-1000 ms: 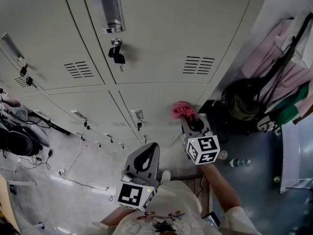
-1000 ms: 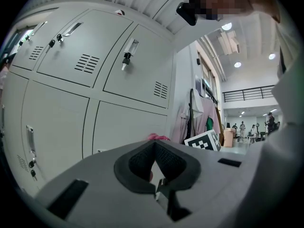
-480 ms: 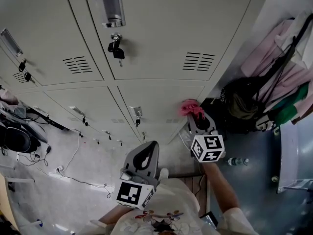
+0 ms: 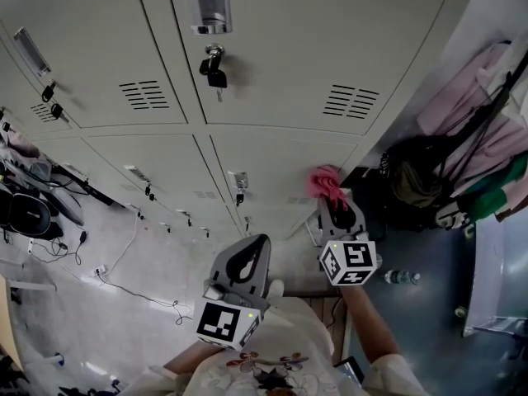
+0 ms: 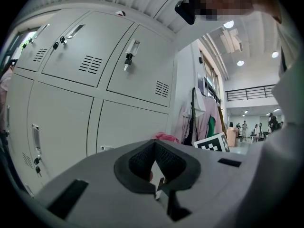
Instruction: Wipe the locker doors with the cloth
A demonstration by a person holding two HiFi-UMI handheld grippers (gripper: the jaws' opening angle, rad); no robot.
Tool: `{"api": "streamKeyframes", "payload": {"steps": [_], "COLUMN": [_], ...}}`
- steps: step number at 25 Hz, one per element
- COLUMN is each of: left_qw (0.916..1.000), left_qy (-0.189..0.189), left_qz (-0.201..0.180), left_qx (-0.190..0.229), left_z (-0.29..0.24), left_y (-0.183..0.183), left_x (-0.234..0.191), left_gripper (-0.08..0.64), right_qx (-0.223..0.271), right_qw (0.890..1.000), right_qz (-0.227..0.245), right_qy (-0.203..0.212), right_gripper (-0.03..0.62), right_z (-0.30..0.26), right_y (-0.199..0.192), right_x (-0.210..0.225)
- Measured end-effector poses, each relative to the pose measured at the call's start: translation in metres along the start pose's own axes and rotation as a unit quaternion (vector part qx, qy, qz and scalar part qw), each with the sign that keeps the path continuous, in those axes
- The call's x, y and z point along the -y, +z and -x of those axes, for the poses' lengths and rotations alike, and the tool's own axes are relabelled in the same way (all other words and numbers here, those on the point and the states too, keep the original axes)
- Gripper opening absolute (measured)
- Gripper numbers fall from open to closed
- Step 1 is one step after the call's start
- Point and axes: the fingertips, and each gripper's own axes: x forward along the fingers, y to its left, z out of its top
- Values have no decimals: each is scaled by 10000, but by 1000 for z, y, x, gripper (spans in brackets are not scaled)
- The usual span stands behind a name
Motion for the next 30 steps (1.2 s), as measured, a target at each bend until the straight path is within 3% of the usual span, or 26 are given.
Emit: {"api": "streamKeyframes", "payload": {"steps": [5,15,22,30], "left_qw": [9998,9968,9944,9934], "left_qy": [184,788,1042,1127], "left_qz": [0,91,74,193], "left_qx": [59,121,145,118], "left_z": [7,28,37,38], "left_y": [1,0,1,-2], "left_x": [-7,-40,-51,-58], "left_gripper": [6,6,6,6], "right_qx": [31,-38,-104,-240], "right_qw": [9983,9902,9850,9770], "right_qz": [247,301,231,456], "right_qy": [535,1363,1705,2071], "right_gripper": [107,106,106,106], "right_z": [-8,-33,-47,-59], "right_y": [-4,-11,-18,-35], "right_x": [-42,-110,-138,-165]}}
